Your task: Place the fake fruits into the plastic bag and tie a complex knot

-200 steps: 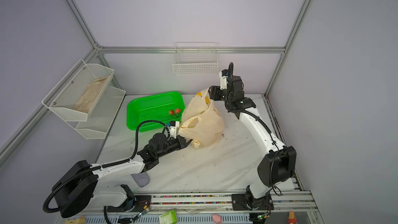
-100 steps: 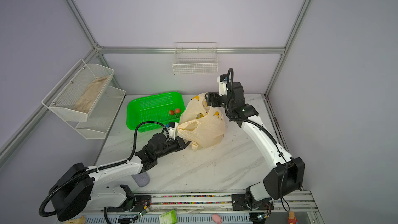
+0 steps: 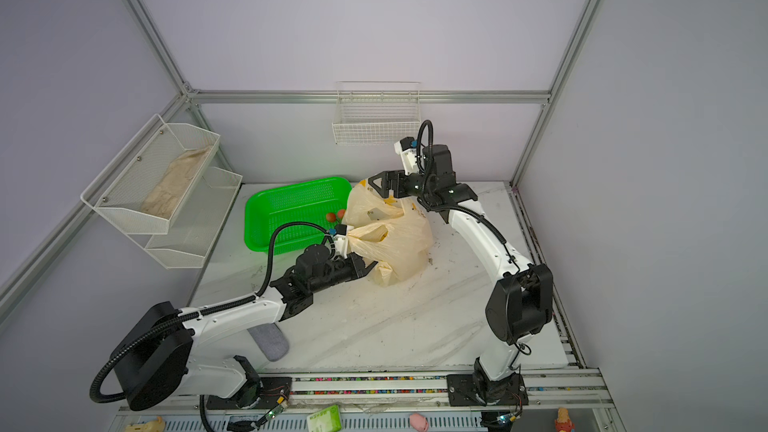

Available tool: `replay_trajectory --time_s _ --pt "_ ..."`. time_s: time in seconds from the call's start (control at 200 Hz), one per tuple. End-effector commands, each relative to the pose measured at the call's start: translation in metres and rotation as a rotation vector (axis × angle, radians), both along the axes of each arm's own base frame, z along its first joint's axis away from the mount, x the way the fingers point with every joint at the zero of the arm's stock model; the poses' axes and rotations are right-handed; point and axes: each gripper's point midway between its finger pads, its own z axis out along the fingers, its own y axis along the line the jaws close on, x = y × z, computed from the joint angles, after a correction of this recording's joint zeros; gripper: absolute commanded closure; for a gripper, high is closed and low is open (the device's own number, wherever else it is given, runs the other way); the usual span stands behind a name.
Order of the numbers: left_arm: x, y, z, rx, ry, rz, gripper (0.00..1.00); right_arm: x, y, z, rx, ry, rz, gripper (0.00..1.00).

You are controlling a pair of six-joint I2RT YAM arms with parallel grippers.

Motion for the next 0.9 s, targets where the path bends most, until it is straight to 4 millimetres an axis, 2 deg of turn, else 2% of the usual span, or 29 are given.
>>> replay_trajectory --time_s 0.0,0.085,0.1,0.185,0.27,0.335,0.505,0.525,0.565,0.645,0.765,0.895 --pt "0.013 -0.012 0.054 -0.083 -0.107 -0.019 1.0 -0.004 -0.011 0.04 0.061 -0.066 0.011 0.03" --pt "0.013 -0.014 0.062 -0.098 -0.117 -0.029 1.0 0.0 -0.018 0.054 0.095 -0.088 -0.004 0.03" --pt "0.017 -0.017 0.049 -0.077 -0.092 -0.029 1.0 0.001 -0.019 0.055 0.1 -0.085 -0.007 0.03" --pt "0.018 -0.019 0.045 -0.07 -0.087 -0.03 1.0 0.005 -0.022 0.064 0.106 -0.084 -0.041 0.03" --pt "0.019 -0.017 0.044 -0.065 -0.089 -0.017 1.0 0.008 -0.042 0.066 0.038 -0.113 -0.16 0.03" --pt "0.019 -0.015 0.045 -0.064 -0.093 -0.013 1.0 0.001 -0.055 0.063 -0.004 -0.124 -0.228 0.04" --pt "0.019 -0.015 0.047 -0.061 -0.101 -0.015 1.0 -0.055 -0.057 0.054 -0.047 -0.179 -0.199 0.16" --pt "0.02 -0.015 0.047 -0.06 -0.101 -0.016 1.0 -0.068 -0.059 0.061 -0.038 -0.202 -0.191 0.18" --pt "0.02 -0.015 0.047 -0.058 -0.099 -0.015 1.0 -0.085 -0.058 0.063 -0.033 -0.222 -0.16 0.2" --pt "0.02 -0.015 0.046 -0.057 -0.097 -0.016 1.0 -0.119 -0.052 0.061 -0.042 -0.229 -0.077 0.21" --pt "0.02 -0.013 0.048 -0.056 -0.095 -0.01 1.0 -0.157 -0.041 0.036 -0.097 -0.187 0.031 0.26" --pt "0.02 -0.011 0.045 -0.049 -0.09 0.0 1.0 -0.181 -0.028 0.01 -0.119 -0.175 0.119 0.31"
